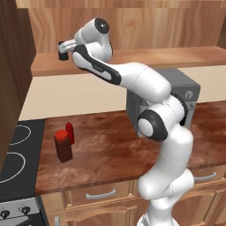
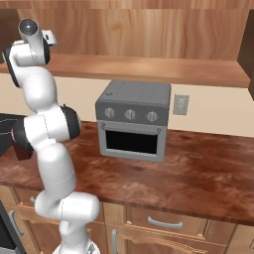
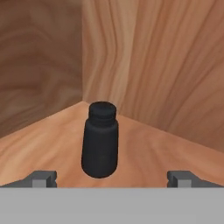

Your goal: Collect the paprika, ketchup, and shaker from the cabinet and place them next to the stove.

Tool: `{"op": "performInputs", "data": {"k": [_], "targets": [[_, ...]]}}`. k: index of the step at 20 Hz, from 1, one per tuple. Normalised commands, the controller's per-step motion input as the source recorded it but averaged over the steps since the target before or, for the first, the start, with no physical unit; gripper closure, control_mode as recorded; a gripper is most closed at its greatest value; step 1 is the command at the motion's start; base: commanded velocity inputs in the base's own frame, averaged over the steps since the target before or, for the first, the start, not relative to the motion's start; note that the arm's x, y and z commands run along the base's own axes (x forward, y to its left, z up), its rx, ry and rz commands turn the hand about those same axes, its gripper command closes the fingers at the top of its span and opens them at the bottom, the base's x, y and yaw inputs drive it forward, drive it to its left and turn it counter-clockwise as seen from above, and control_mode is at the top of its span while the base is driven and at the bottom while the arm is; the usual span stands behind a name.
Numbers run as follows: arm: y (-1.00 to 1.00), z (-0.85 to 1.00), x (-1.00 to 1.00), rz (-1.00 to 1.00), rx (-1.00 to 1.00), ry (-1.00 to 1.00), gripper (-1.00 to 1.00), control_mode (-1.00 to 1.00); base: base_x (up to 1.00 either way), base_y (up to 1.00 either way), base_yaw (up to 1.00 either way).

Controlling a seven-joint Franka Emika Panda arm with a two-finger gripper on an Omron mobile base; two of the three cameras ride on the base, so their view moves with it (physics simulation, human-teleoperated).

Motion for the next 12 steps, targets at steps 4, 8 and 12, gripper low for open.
{"op": "performInputs", "data": {"k": [4,8,12], "targets": [[0.21,0.0,0.1,0.0,0.0,0.0,-1.0,-1.0,0.0,0.0,0.0],[0.14,0.0,0.12,0.0,0.0,0.0,-1.0,-1.0,0.0,0.0,0.0],[0.18,0.0,0.12,0.0,0.0,0.0,-1.0,-1.0,0.0,0.0,0.0]]}}
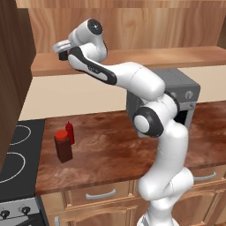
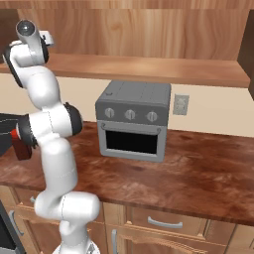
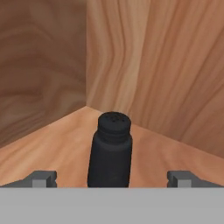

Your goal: Collect the paprika, ketchup, and shaker from the cabinet and place them next to the stove.

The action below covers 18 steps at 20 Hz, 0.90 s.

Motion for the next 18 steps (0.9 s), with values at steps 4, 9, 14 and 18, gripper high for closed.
{"op": "performInputs", "data": {"k": [4,9,14,18], "targets": [[0.12,0.0,0.11,0.0,0.0,0.0,-1.0,-1.0,0.0,0.0,0.0],[0.04,-0.02,0.16,0.0,0.0,0.0,-1.0,-1.0,0.0,0.0,0.0],[0.0,-0.04,0.14,0.0,0.0,0.0,-1.0,-1.0,0.0,0.0,0.0],[0.06,-0.08,0.1,0.0,0.0,0.0,-1.0,-1.0,0.0,0.0,0.0]]}}
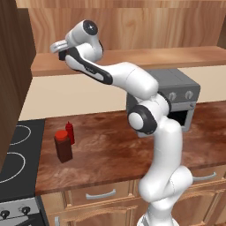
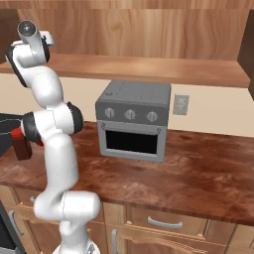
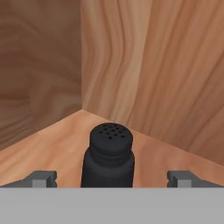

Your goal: Collect the paprika, ketchup, and shaker from the cabinet and place them next to the stove.

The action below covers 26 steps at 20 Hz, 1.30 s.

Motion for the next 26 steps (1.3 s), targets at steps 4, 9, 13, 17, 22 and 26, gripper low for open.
{"op": "performInputs", "data": {"k": [4,9,13,17,22,26], "targets": [[0.08,-0.11,0.1,0.0,0.0,0.0,-1.0,-1.0,0.0,0.0,0.0],[0.11,-0.13,0.11,0.0,0.0,0.0,-1.0,-1.0,0.0,0.0,0.0],[0.09,-0.15,0.11,0.0,0.0,0.0,-1.0,-1.0,0.0,0.0,0.0],[0.07,-0.1,0.09,0.0,0.0,0.0,1.0,-1.0,0.0,0.0,0.0],[0.01,-0.02,0.01,0.0,0.0,0.0,1.0,-1.0,0.0,0.0,0.0],[0.0,-0.02,0.0,0.0,0.0,0.0,1.0,-1.0,0.0,0.0,0.0]]}}
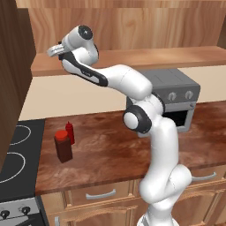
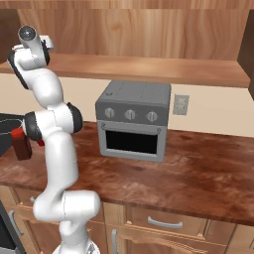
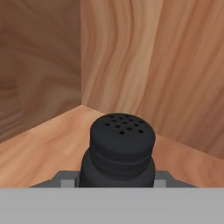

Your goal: Collect the paprika, ketchup, and shaker from the cabinet and place them next to the stove.

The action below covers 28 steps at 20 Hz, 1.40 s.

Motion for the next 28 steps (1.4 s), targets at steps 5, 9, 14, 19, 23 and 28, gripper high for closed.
{"op": "performInputs", "data": {"k": [5,9,14,19,23,28], "targets": [[-0.07,-0.1,0.0,0.0,0.03,-0.03,1.0,-1.0,0.0,0.0,0.0],[-0.18,-0.26,-0.1,0.02,0.05,-0.03,1.0,-1.0,0.0,0.0,0.0],[-0.18,-0.2,-0.46,0.06,0.04,-0.11,1.0,-1.0,0.0,0.0,0.0],[-0.12,-0.04,-0.94,0.07,0.0,-0.14,1.0,-1.0,0.0,0.0,0.0],[-0.21,0.0,-1.0,0.06,0.02,-0.11,1.0,-1.0,0.0,0.0,0.0],[-0.45,0.0,-0.95,0.0,0.03,-0.03,1.0,-1.0,0.0,0.0,0.0]]}}
